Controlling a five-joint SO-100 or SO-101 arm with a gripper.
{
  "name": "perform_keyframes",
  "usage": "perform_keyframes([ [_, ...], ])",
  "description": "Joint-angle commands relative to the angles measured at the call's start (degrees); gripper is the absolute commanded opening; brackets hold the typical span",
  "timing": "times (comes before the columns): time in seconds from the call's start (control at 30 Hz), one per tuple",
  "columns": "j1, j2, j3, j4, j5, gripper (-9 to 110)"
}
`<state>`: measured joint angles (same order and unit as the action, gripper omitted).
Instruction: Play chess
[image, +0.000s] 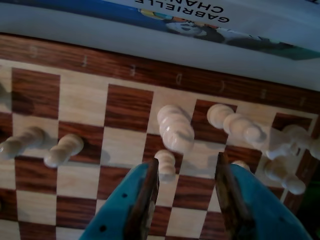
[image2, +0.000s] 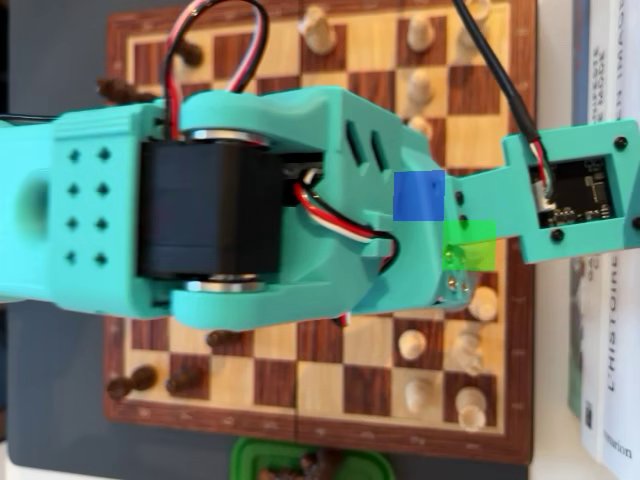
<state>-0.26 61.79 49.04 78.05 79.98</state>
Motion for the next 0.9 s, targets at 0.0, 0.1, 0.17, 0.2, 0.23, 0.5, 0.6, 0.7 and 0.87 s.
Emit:
perform_keyframes([
  [0.0,0.6,5.7,0.4,-0.8,0.2,17],
  [0.1,0.6,8.3,2.1,-0.8,0.4,17],
  [0.17,0.7,10.4,3.6,-0.8,0.4,17],
  [0.2,0.8,11.5,4.7,-0.8,0.4,17],
  [0.23,1.1,12.8,5.8,-0.8,0.4,17],
  [0.5,3.3,29.3,20.5,-5.7,0.4,17],
  [0.6,4.6,37.4,27.9,-8.3,0.5,17],
  [0.7,5.2,45.7,35.5,-10.1,0.5,17],
  [0.87,6.2,60.3,48.2,-14.6,0.5,17],
])
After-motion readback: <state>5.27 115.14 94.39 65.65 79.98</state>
